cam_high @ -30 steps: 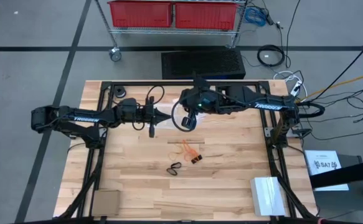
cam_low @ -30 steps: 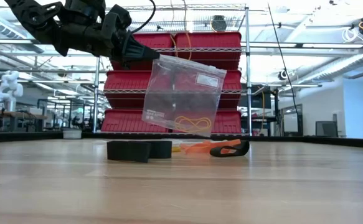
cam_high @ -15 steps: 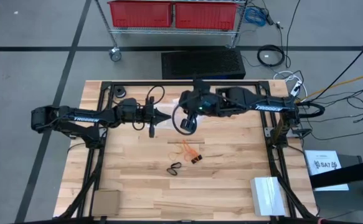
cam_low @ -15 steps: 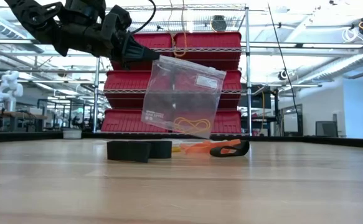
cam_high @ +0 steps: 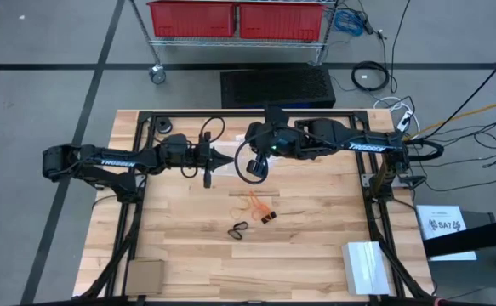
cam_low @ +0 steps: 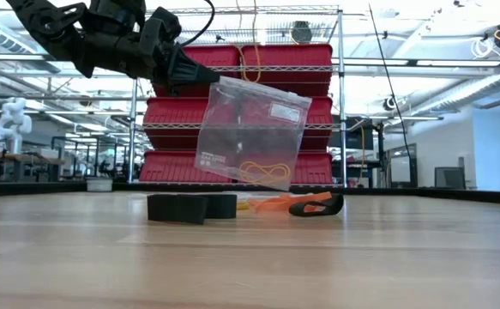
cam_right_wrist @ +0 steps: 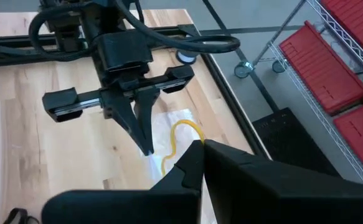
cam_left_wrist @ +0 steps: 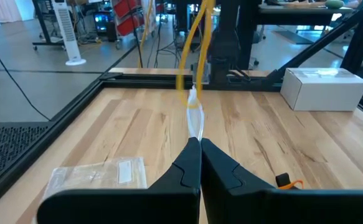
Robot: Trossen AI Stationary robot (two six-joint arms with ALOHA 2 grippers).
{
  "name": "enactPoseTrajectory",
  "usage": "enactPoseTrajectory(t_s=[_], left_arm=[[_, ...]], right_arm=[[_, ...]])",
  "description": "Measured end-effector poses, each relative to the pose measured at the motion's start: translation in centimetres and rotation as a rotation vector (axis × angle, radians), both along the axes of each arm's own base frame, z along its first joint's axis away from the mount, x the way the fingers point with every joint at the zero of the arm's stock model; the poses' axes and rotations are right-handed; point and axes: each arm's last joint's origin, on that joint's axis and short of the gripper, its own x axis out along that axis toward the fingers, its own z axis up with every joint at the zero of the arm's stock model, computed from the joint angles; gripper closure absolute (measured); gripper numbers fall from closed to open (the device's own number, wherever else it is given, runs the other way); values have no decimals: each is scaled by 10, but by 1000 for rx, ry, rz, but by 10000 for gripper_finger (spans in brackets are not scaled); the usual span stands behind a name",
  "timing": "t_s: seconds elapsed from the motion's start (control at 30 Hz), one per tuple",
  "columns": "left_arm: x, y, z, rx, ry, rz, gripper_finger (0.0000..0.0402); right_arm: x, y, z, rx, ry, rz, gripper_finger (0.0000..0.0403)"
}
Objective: Sort rubber bands
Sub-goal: Put the yellow rubber band into the right transparent zip lock bag
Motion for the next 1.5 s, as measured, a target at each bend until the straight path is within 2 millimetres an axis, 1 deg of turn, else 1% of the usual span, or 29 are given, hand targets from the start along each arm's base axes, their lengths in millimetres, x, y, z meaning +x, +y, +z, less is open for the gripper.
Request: enactPoseTrajectory(t_s=[0.63,0.93,1.03,1.13,1.4,1.5], left_arm=[[0,0,0,1,-3,0,400],[0,0,1,1,-7,0,400],[0,0,1,1,-8,0,400],[0,0,1,2,-10,0,400],[1,-1,1,2,-14,-6,400],[1,-3,2,5,-23,-14,400]], right_arm=[[-3,0,-4,35,29,-35,403],[-11,-1,-10,50,124,-57,403],[-11,-3,-15,52,162,-66,403],[-5,-5,-26,45,209,-65,403],[14,-14,-64,25,334,-20,403],[19,-19,-75,22,367,11,403]])
